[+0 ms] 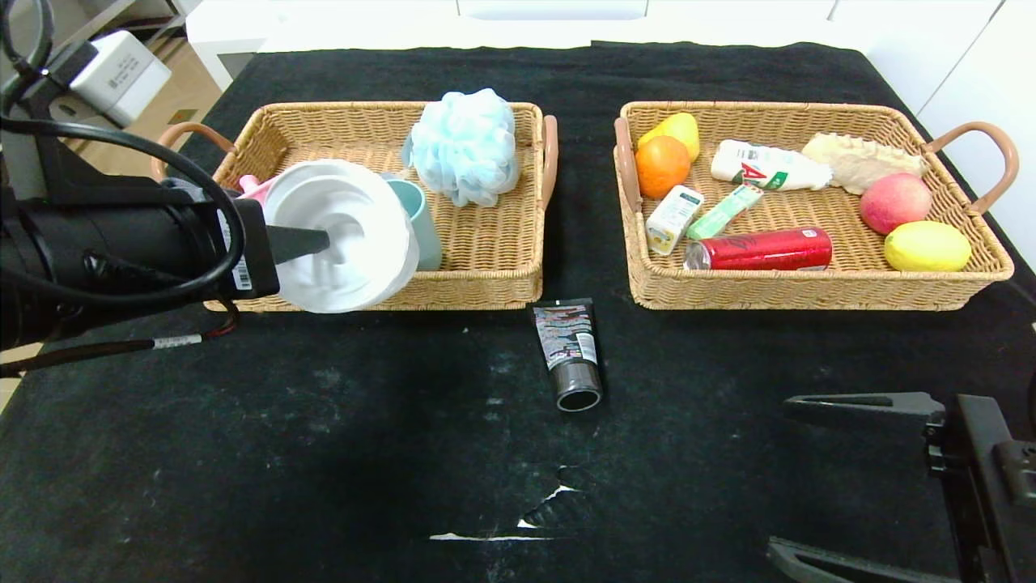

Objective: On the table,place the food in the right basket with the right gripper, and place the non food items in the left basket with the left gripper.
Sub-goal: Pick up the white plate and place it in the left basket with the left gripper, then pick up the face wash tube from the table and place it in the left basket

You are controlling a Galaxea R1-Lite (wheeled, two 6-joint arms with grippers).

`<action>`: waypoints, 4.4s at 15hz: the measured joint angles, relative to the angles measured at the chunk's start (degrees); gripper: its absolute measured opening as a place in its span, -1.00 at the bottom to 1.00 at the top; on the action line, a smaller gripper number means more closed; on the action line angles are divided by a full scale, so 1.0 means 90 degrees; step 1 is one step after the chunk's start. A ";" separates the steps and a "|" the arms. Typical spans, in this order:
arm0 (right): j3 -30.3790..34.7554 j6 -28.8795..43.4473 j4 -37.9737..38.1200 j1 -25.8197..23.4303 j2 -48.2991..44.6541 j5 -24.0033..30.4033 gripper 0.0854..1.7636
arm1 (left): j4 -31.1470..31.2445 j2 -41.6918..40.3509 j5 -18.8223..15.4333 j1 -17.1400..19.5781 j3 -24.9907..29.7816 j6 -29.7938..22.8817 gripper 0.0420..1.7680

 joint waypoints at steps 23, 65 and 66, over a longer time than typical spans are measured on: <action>0.0051 0.0001 0.0003 0.0098 0.0027 0.0001 0.94 | -0.1242 0.2198 -0.0284 0.1634 -0.2355 0.0028 -0.49; 0.0046 -0.0222 0.0015 0.0134 -0.0551 -0.0085 0.94 | -0.1150 0.2177 0.2763 -0.3011 -0.0569 -0.0297 0.92; 0.0031 -0.0219 0.0008 0.0134 -0.0563 -0.0165 0.94 | -0.1153 0.2266 0.2774 -0.3065 -0.0581 -0.0337 0.93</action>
